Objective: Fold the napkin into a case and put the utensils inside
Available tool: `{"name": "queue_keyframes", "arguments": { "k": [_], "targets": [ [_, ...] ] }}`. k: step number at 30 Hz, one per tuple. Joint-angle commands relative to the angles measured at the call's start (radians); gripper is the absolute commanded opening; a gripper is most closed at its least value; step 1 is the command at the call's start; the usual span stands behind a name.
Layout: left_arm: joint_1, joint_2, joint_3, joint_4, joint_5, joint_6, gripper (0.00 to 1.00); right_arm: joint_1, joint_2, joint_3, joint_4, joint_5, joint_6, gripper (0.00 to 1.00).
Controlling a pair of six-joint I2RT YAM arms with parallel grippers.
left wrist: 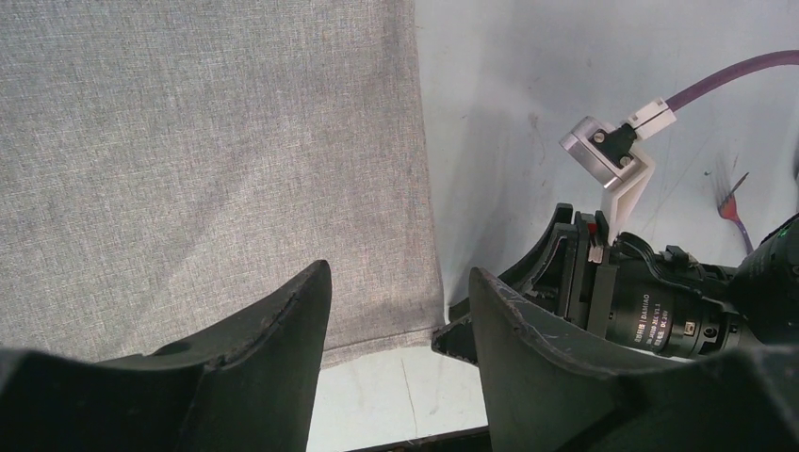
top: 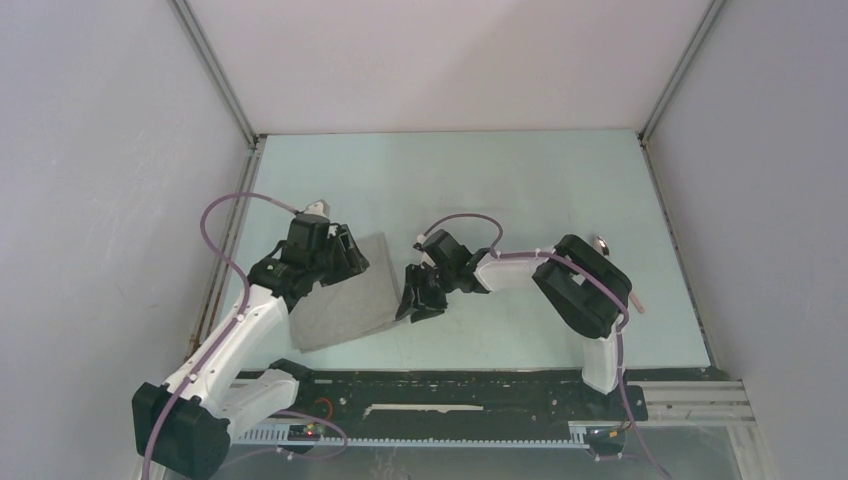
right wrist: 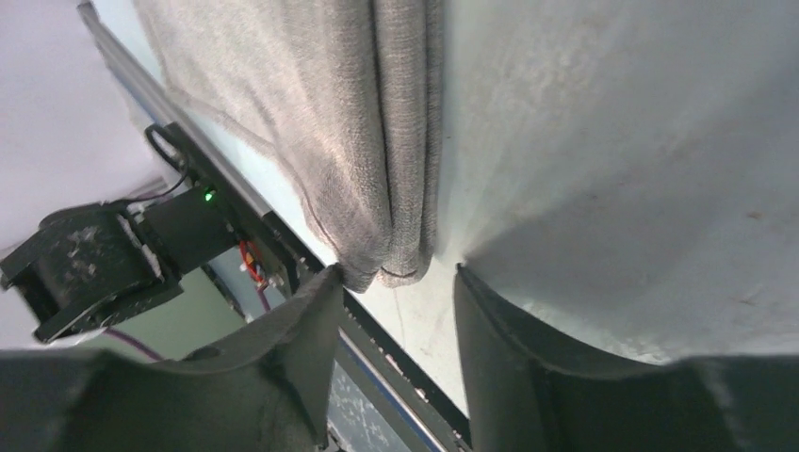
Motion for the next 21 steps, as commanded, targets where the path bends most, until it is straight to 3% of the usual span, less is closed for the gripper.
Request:
{"name": "queue_keyframes", "arguments": {
  "k": [1, 8, 11, 15, 21],
  "targets": [
    [0.003, -0.023, -0.016, 0.022, 0.01, -0.012, 0.62, 0.003, 0.052, -0.008, -0.079, 0.111, -0.05, 0.5],
    [0.003, -0.034, -0.022, 0.025, 0.038, -0.016, 0.62, 0.004, 0.091, 0.024, -0.051, 0.06, -0.078, 0.49],
    [0.004, -0.042, -0.023, 0.023, 0.038, -0.016, 0.62, -0.005, 0.097, 0.026, -0.056, 0.05, -0.091, 0.35],
    [0.009, -0.052, -0.026, 0.02, 0.03, -0.013, 0.63, -0.046, 0.072, 0.026, -0.141, 0.072, -0.178, 0.03],
    [0.029, -0.021, -0.034, 0.041, 0.075, -0.009, 0.64, -0.196, 0.081, 0.035, -0.376, 0.009, -0.405, 0.0]
  ]
}}
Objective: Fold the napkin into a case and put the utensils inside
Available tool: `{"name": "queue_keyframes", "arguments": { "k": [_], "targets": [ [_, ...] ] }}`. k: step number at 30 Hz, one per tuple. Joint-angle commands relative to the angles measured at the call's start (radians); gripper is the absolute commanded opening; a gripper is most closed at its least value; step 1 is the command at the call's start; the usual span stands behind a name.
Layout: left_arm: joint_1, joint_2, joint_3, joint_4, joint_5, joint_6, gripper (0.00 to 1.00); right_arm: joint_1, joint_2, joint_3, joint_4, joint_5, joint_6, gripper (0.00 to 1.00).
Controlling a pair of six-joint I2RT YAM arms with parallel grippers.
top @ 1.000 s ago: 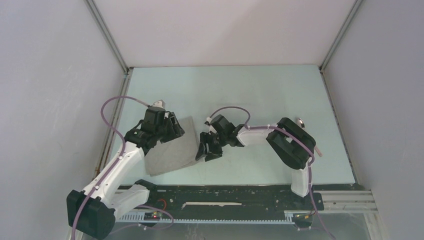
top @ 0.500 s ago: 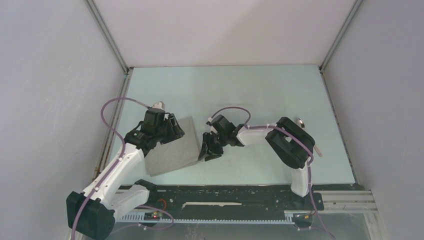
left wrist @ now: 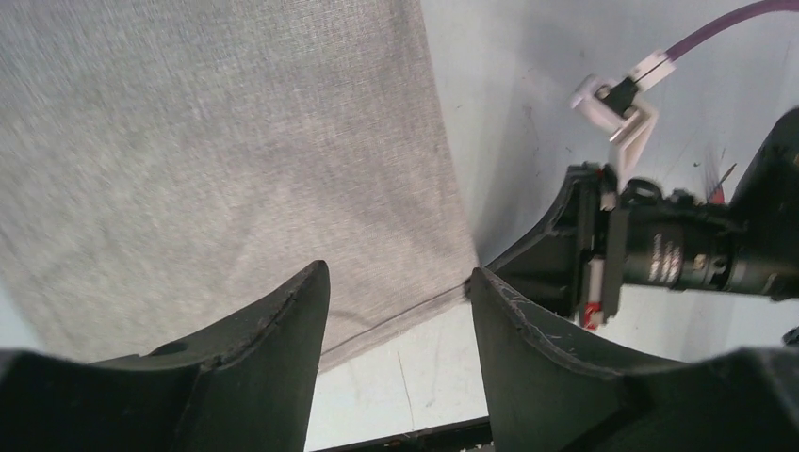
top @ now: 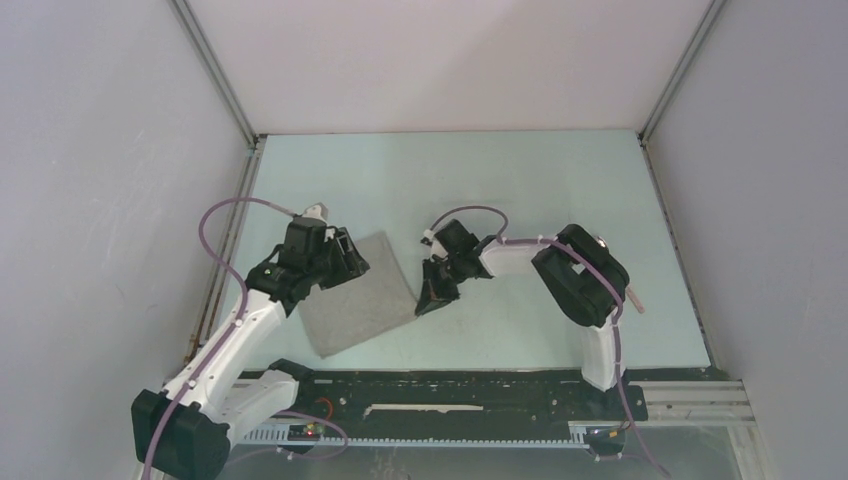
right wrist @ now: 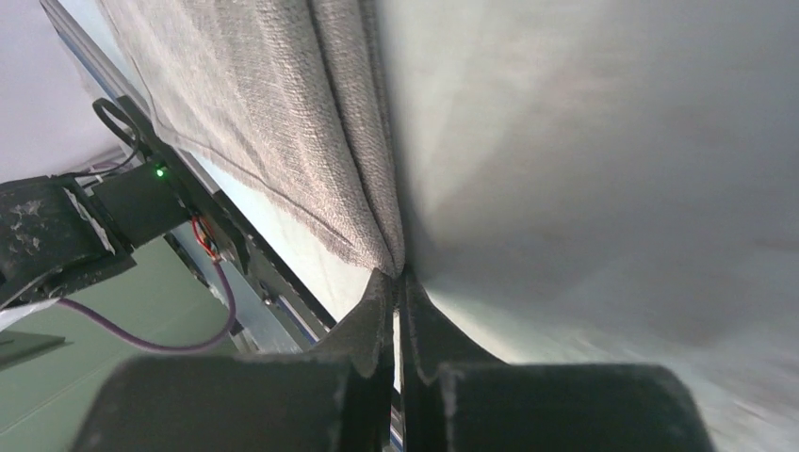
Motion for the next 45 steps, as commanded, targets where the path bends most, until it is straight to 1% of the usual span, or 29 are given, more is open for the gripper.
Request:
{"name": "queue_keyframes", "arguments": {
  "k": [1, 4, 7, 9, 10, 12, 14, 16, 18, 20, 21, 23, 24, 25, 27, 28, 31, 34, 37, 42, 44, 45],
  "targets": [
    [0.023, 0.022, -0.009, 0.046, 0.058, -0.002, 0.63, -0.137, 0.027, -0.012, -0.321, 0.078, -0.268, 0.0],
    [0.051, 0.047, -0.021, 0.071, 0.102, -0.004, 0.63, -0.205, 0.013, -0.015, -0.427, 0.131, -0.353, 0.0],
    [0.098, 0.07, -0.053, 0.122, 0.146, -0.02, 0.63, -0.249, -0.018, -0.016, -0.493, 0.193, -0.409, 0.0],
    [0.142, 0.096, -0.082, 0.17, 0.191, -0.042, 0.62, -0.279, -0.045, -0.014, -0.53, 0.255, -0.426, 0.11],
    [0.163, 0.117, -0.098, 0.2, 0.211, -0.057, 0.61, -0.291, -0.056, -0.009, -0.544, 0.289, -0.431, 0.18],
    [0.211, 0.166, -0.123, 0.261, 0.263, -0.088, 0.57, -0.309, -0.082, 0.012, -0.585, 0.393, -0.426, 0.37],
    [0.246, 0.218, -0.14, 0.313, 0.255, -0.116, 0.5, -0.302, -0.126, 0.038, -0.596, 0.473, -0.414, 0.52],
    [0.256, 0.247, -0.148, 0.357, 0.211, -0.138, 0.45, -0.269, -0.189, 0.065, -0.559, 0.52, -0.388, 0.62],
    [0.263, 0.27, -0.152, 0.398, 0.18, -0.157, 0.38, -0.249, -0.238, 0.102, -0.472, 0.47, -0.362, 0.67],
    [0.265, 0.297, -0.151, 0.433, 0.148, -0.173, 0.3, -0.25, -0.257, 0.105, -0.288, 0.291, -0.308, 0.72],
    [0.269, 0.313, -0.149, 0.442, 0.139, -0.176, 0.25, -0.251, -0.241, 0.112, -0.179, 0.2, -0.259, 0.72],
    [0.282, 0.343, -0.14, 0.45, 0.132, -0.174, 0.2, -0.246, -0.176, 0.15, 0.037, 0.056, -0.135, 0.73],
    [0.289, 0.355, -0.139, 0.451, 0.127, -0.174, 0.19, -0.239, -0.137, 0.179, 0.078, 0.019, -0.103, 0.73],
    [0.296, 0.364, -0.14, 0.453, 0.123, -0.17, 0.19, -0.231, -0.104, 0.211, 0.166, -0.015, -0.049, 0.73],
    [0.31, 0.379, -0.142, 0.455, 0.119, -0.163, 0.18, -0.217, -0.026, 0.268, 0.284, -0.074, 0.023, 0.73],
    [0.314, 0.386, -0.145, 0.456, 0.113, -0.161, 0.17, -0.211, 0.039, 0.329, 0.312, -0.103, 0.056, 0.73],
    [0.326, 0.39, -0.165, 0.465, 0.099, -0.16, 0.15, -0.192, 0.195, 0.456, 0.356, -0.199, 0.132, 0.7],
    [0.33, 0.384, -0.182, 0.466, 0.063, -0.152, 0.13, -0.195, 0.295, 0.504, 0.387, -0.224, 0.172, 0.67],
    [0.365, 0.392, -0.201, 0.473, 0.032, -0.149, 0.13, -0.218, 0.353, 0.508, 0.404, -0.227, 0.185, 0.66],
    [0.378, 0.416, -0.205, 0.477, -0.006, -0.139, 0.11, -0.257, 0.401, 0.531, 0.314, -0.198, 0.112, 0.67],
    [0.379, 0.407, -0.178, 0.444, -0.009, -0.127, 0.11, -0.267, 0.408, 0.554, 0.241, -0.182, 0.071, 0.67],
    [0.379, 0.394, -0.169, 0.428, -0.01, -0.125, 0.11, -0.27, 0.403, 0.572, 0.177, -0.168, 0.038, 0.67]
  ]
}}
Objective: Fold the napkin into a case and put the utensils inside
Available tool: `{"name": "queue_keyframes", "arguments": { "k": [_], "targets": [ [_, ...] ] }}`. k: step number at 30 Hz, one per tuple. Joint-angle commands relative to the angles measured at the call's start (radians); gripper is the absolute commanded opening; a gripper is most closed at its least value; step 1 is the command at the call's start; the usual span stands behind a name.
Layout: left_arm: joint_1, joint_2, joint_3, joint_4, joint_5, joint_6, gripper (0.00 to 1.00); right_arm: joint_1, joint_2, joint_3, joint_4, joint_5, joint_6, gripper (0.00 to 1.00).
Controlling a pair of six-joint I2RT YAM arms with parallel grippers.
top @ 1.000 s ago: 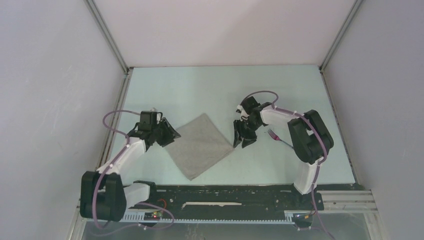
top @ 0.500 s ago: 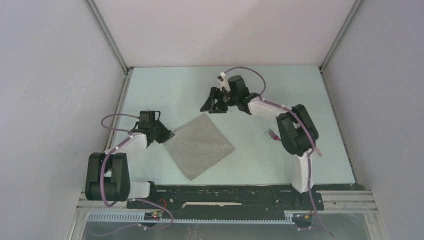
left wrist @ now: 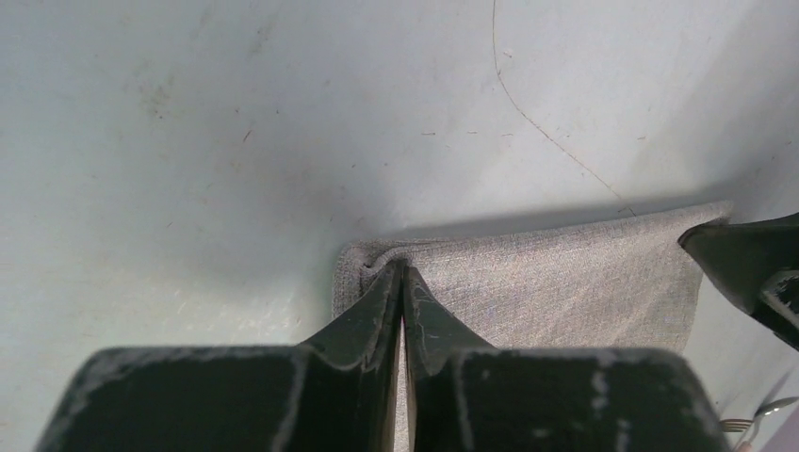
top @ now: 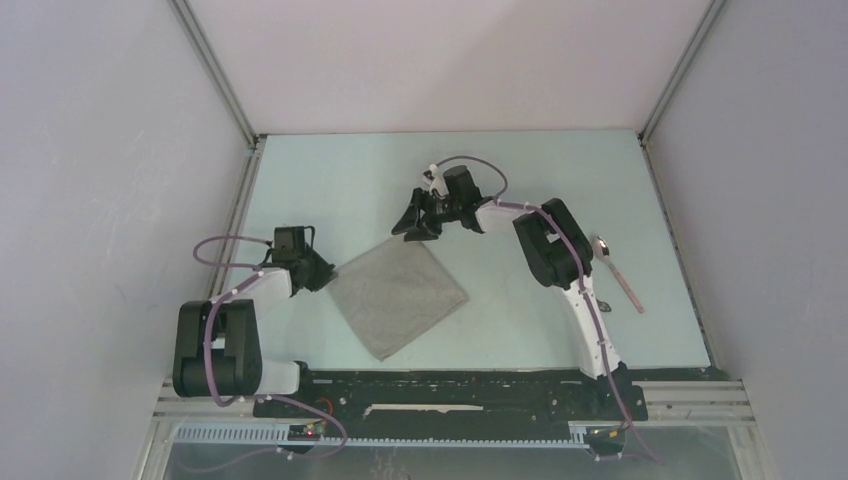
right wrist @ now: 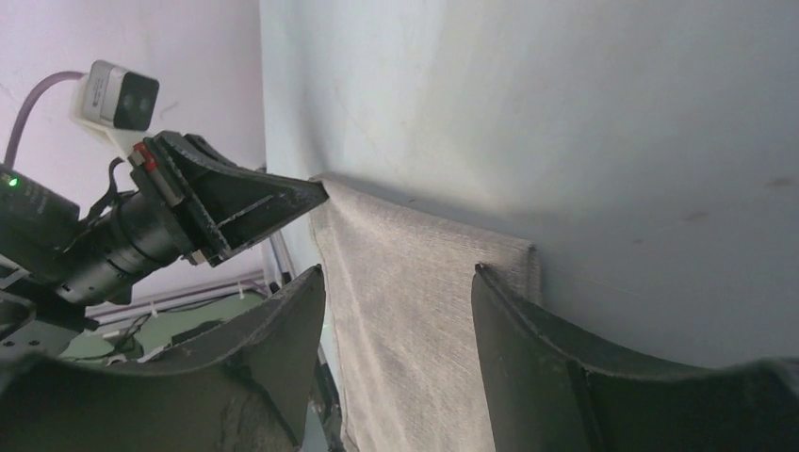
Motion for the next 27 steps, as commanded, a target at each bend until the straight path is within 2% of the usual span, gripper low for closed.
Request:
{"name": "queue_keyframes", "arguments": {
  "k": [1, 3, 5, 8, 11, 13, 15, 17, 20, 23, 27],
  "targets": [
    [0.012, -0.04, 0.041, -0.048, -0.062, 0.026, 0.11, -0.032, -0.008, 0.088, -0.233, 0.08, -0.147, 0.67],
    [0.003, -0.109, 0.048, -0.086, -0.062, 0.028, 0.14, -0.017, -0.063, 0.164, -0.502, 0.218, -0.278, 0.7],
    [-0.015, -0.208, 0.049, -0.122, -0.062, 0.03, 0.23, 0.02, -0.162, 0.24, -0.792, 0.43, -0.432, 0.73],
    [-0.02, -0.334, 0.07, -0.194, -0.038, 0.035, 0.33, 0.137, -0.314, 0.25, -0.995, 0.753, -0.549, 0.82],
    [0.01, -0.429, 0.146, -0.33, -0.05, 0.08, 0.46, 0.259, -0.41, 0.184, -1.125, 0.914, -0.563, 0.84],
    [0.05, -0.48, 0.195, -0.402, -0.043, 0.105, 0.53, 0.344, -0.438, 0.14, -1.173, 0.953, -0.52, 0.84],
    [0.079, -0.532, 0.232, -0.46, -0.044, 0.12, 0.56, 0.43, -0.427, 0.129, -1.203, 0.901, -0.45, 0.84],
    [0.082, -0.584, 0.26, -0.495, -0.06, 0.133, 0.59, 0.523, -0.378, 0.165, -1.212, 0.838, -0.368, 0.84],
    [0.083, -0.637, 0.302, -0.559, -0.117, 0.159, 0.62, 0.647, -0.291, 0.267, -1.219, 0.834, -0.285, 0.82],
    [0.084, -0.668, 0.33, -0.607, -0.167, 0.195, 0.64, 0.699, -0.194, 0.376, -1.238, 0.776, -0.259, 0.71],
    [0.083, -0.702, 0.342, -0.647, -0.196, 0.23, 0.64, 0.729, -0.102, 0.454, -1.268, 0.788, -0.266, 0.68]
  ]
}}
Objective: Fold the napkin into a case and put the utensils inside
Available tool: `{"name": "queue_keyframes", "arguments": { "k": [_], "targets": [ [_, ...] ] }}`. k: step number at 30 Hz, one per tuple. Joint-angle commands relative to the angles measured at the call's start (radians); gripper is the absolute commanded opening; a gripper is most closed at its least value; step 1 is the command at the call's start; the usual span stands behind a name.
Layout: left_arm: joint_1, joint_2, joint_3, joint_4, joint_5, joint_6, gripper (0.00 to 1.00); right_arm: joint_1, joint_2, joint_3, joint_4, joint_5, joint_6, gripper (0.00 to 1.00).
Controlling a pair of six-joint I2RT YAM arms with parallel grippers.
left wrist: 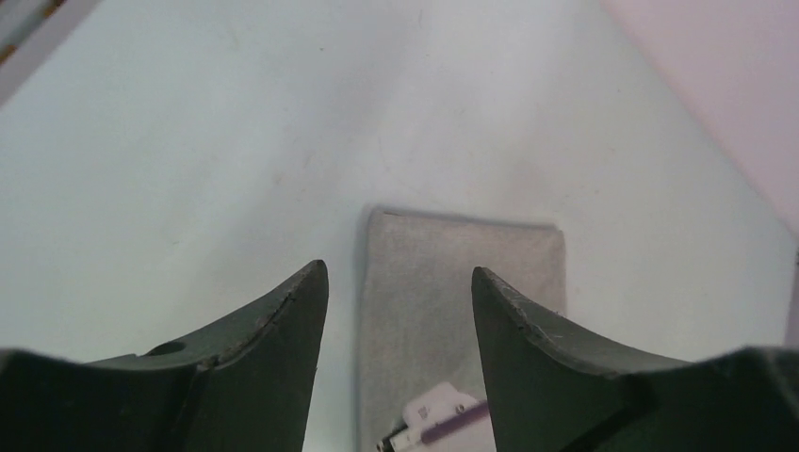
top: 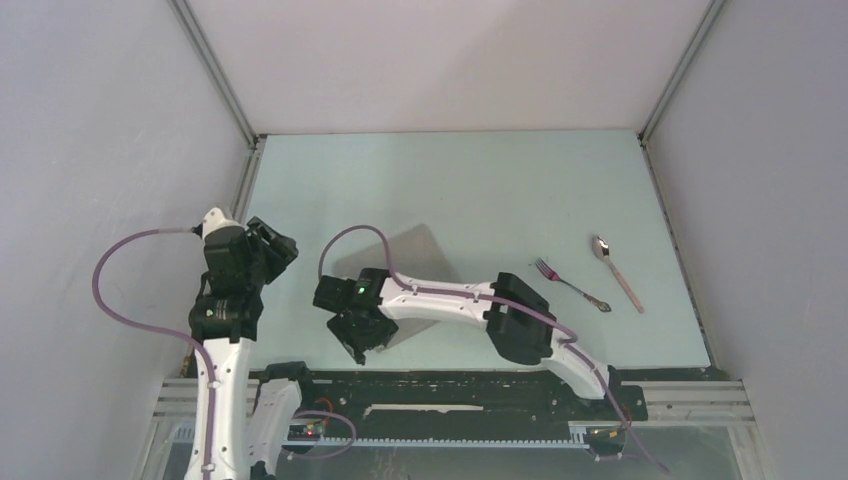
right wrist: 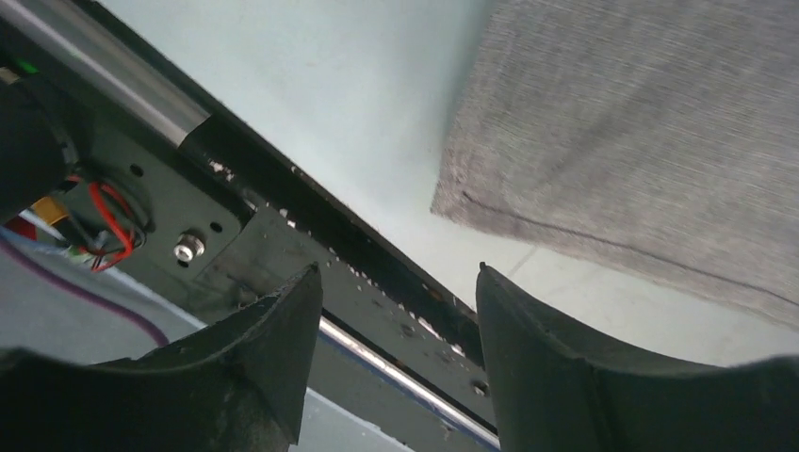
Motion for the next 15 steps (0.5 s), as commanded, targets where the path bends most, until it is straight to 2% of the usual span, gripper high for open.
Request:
{"name": "queue_keyframes", "arguments": {
  "k": [1, 9, 15],
  "targets": [
    [0.006, -0.037, 0.027, -0.083, -0.067, 0.072, 0.65, 0.001, 0.062, 0.104, -0.078, 0.014, 0.045, 0.68],
    [0.007, -0.051, 0.019, -0.093, -0.058, 0.097, 0.65, 0.002, 0.138, 0.179, -0.123, 0.098, 0.023, 0.61],
    [0.007, -0.049, 0.003, -0.088, -0.05, 0.098, 0.65, 0.003, 0.118, 0.204, -0.141, 0.11, 0.016, 0.63]
  ]
}}
